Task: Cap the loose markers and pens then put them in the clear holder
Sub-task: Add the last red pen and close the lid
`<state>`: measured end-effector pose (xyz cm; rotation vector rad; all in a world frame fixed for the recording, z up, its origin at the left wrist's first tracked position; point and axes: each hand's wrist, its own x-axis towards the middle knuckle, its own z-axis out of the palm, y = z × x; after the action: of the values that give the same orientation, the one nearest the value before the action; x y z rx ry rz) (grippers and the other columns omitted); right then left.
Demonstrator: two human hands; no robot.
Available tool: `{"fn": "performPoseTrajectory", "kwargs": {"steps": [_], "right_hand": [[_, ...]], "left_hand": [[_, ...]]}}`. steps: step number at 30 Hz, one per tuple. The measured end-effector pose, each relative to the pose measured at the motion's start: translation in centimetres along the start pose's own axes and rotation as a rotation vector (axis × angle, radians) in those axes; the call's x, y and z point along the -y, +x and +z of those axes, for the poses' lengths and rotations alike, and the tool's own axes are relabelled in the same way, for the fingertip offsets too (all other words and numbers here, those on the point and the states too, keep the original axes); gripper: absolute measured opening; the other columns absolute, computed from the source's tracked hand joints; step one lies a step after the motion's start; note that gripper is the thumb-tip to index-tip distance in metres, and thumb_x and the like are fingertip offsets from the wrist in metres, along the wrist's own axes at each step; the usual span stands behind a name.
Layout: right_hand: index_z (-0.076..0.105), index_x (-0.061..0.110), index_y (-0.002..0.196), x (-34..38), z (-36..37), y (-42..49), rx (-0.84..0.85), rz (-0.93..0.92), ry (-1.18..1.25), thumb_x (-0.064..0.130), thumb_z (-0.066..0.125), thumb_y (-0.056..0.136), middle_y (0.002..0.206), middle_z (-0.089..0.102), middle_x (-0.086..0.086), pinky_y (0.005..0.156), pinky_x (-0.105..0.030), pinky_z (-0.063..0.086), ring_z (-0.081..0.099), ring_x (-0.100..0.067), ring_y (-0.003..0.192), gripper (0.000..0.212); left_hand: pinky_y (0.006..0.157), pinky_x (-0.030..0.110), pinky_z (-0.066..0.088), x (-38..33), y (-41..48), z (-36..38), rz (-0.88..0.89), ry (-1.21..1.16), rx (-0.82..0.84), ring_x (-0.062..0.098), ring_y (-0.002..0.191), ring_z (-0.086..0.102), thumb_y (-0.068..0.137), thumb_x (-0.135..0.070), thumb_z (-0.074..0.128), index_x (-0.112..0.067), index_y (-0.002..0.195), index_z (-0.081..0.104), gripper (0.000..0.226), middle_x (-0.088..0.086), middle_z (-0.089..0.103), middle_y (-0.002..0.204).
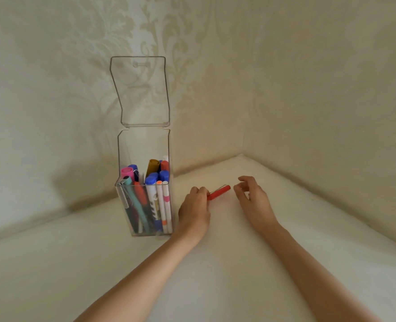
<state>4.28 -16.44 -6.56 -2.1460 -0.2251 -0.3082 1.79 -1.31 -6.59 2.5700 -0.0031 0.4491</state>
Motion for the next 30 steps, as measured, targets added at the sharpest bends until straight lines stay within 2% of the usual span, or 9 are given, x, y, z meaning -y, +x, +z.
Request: {"fn": "performPoseTrajectory", "kwargs": {"steps": [3,6,9,14,17,20,26,28,30], "right_hand": [[0.037,0.019,0.128,1.6,0.6,-1.0,0.049,0.094,0.21,0.029,0.052,0.093,0.104,0.061,-0.001,0.07,-0.015,0.044,0.063,-0.01,0.084,0.04],[0.037,0.017,0.127,3.2,0.8,-2.1,0.035,0.113,0.414,0.009,0.054,0.091,0.095,0.066,-0.009,0.071,-0.022,0.052,0.067,-0.01,0.074,0.04],[0.042,0.021,0.123,5.1,0.1,-3.4,0.014,0.09,0.547,0.005,0.054,0.09,0.088,0.067,-0.012,0.068,-0.02,0.052,0.066,-0.008,0.074,0.039],[0.047,0.021,0.119,8.9,-2.1,-4.9,0.008,-0.067,0.617,0.001,0.055,0.089,0.079,0.068,-0.01,0.068,-0.024,0.053,0.067,-0.015,0.075,0.038],[0.048,0.024,0.115,12.3,-3.7,-4.7,-0.037,-0.171,0.675,0.0,0.055,0.089,0.081,0.069,-0.012,0.067,-0.024,0.052,0.068,-0.018,0.075,0.036],[0.046,0.023,0.117,15.8,-3.9,-3.7,-0.058,-0.281,0.682,0.002,0.055,0.089,0.081,0.07,-0.01,0.067,-0.024,0.051,0.069,-0.02,0.077,0.036],[0.042,0.023,0.122,21.0,0.2,-1.7,-0.143,-0.436,0.467,0.004,0.055,0.088,0.088,0.065,-0.009,0.072,-0.023,0.053,0.066,-0.013,0.079,0.041],[0.042,0.025,0.124,21.6,1.8,-1.4,-0.142,-0.46,0.326,0.004,0.054,0.089,0.087,0.063,-0.002,0.071,-0.016,0.052,0.064,-0.009,0.078,0.042],[0.043,0.025,0.123,21.5,3.0,-1.2,-0.097,-0.458,0.202,0.005,0.055,0.089,0.083,0.062,0.003,0.065,-0.01,0.049,0.061,-0.003,0.074,0.041]], "left_hand": [[0.064,0.016,0.034,-0.7,-1.3,-0.2,0.003,-0.209,-0.079,0.011,0.08,0.048,0.093,-0.014,0.046,-0.013,0.105,0.053,0.013,0.003,0.051,0.103],[0.071,0.015,0.039,-1.5,-2.7,-0.7,0.004,-0.392,-0.104,0.011,0.084,0.053,0.09,-0.008,0.052,-0.013,0.101,0.054,0.013,0.002,0.055,0.103],[0.071,0.012,0.042,-2.2,-4.0,-2.3,0.015,-0.477,-0.123,0.011,0.086,0.056,0.088,-0.007,0.056,-0.014,0.101,0.054,0.014,0.0,0.057,0.102],[0.078,0.014,0.049,-1.2,-8.4,-7.7,0.301,-0.452,-0.136,0.005,0.095,0.058,0.084,-0.024,0.062,-0.012,0.107,0.056,0.027,-0.003,0.058,0.105],[0.08,0.012,0.045,1.6,-10.4,-11.8,0.425,-0.355,-0.367,-0.001,0.094,0.054,0.082,-0.034,0.062,-0.013,0.107,0.055,0.033,-0.006,0.054,0.103],[0.092,0.014,0.036,5.2,-9.5,-15.0,0.32,-0.351,-0.588,0.002,0.105,0.046,0.077,-0.034,0.07,-0.013,0.117,0.048,0.05,-0.007,0.042,0.112],[0.1,0.035,0.039,8.8,-6.2,-14.7,-0.035,-0.534,-0.227,0.016,0.122,0.043,0.057,-0.049,0.068,-0.024,0.141,0.025,0.098,-0.006,0.033,0.137],[0.096,0.034,0.044,9.1,-5.9,-13.8,-0.062,-0.582,-0.147,0.011,0.118,0.047,0.063,-0.048,0.07,-0.029,0.139,0.028,0.089,-0.01,0.043,0.135],[0.086,0.017,0.047,9.3,-5.9,-12.9,-0.023,-0.62,-0.154,0.005,0.112,0.052,0.072,-0.04,0.07,-0.033,0.133,0.037,0.07,-0.021,0.053,0.121]]}}
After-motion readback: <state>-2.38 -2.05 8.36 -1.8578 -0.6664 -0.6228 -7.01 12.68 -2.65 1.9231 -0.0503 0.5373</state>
